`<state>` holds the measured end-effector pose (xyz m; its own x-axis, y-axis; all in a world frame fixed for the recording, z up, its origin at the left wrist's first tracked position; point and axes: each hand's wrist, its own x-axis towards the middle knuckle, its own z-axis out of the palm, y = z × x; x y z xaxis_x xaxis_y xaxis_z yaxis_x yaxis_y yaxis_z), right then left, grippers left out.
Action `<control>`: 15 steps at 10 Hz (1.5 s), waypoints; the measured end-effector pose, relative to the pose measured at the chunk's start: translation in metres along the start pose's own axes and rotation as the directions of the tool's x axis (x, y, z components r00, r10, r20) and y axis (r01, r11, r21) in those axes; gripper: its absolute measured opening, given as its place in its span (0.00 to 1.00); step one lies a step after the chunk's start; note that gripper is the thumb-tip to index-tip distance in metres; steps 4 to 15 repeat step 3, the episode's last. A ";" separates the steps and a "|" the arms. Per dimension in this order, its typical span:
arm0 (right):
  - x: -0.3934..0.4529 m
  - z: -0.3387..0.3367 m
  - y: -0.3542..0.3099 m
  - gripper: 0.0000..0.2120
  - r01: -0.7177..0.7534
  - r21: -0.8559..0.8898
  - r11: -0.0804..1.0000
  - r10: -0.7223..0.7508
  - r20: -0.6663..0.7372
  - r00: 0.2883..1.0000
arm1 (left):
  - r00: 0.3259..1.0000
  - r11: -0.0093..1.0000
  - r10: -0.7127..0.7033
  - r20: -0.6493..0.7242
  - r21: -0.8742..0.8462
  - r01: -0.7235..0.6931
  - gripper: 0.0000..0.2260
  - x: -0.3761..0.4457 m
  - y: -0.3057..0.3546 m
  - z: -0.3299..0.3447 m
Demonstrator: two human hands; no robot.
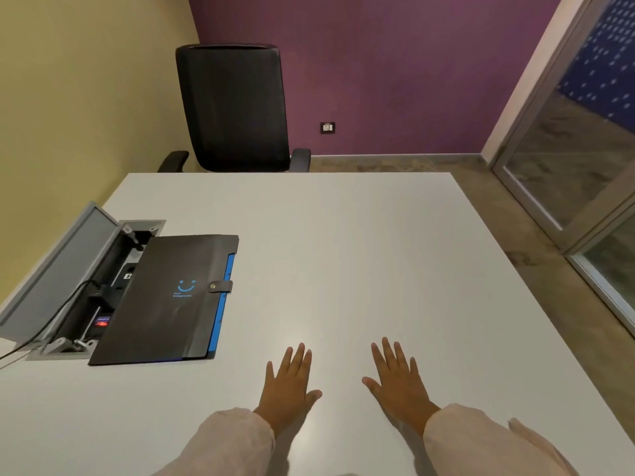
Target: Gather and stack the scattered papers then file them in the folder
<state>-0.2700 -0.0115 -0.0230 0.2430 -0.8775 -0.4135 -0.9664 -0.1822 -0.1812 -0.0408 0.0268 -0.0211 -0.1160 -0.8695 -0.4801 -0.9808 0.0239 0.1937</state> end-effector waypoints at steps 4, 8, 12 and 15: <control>0.030 -0.014 0.003 0.40 0.069 -0.107 0.992 -0.086 -0.161 0.983 | 0.890 0.995 0.024 -0.455 0.094 0.021 0.30 0.024 0.000 -0.031; 0.030 -0.014 0.003 0.40 0.069 -0.107 0.992 -0.086 -0.161 0.983 | 0.890 0.995 0.024 -0.455 0.094 0.021 0.30 0.024 0.000 -0.031; 0.030 -0.014 0.003 0.40 0.069 -0.107 0.992 -0.086 -0.161 0.983 | 0.890 0.995 0.024 -0.455 0.094 0.021 0.30 0.024 0.000 -0.031; 0.030 -0.014 0.003 0.40 0.069 -0.107 0.992 -0.086 -0.161 0.983 | 0.890 0.995 0.024 -0.455 0.094 0.021 0.30 0.024 0.000 -0.031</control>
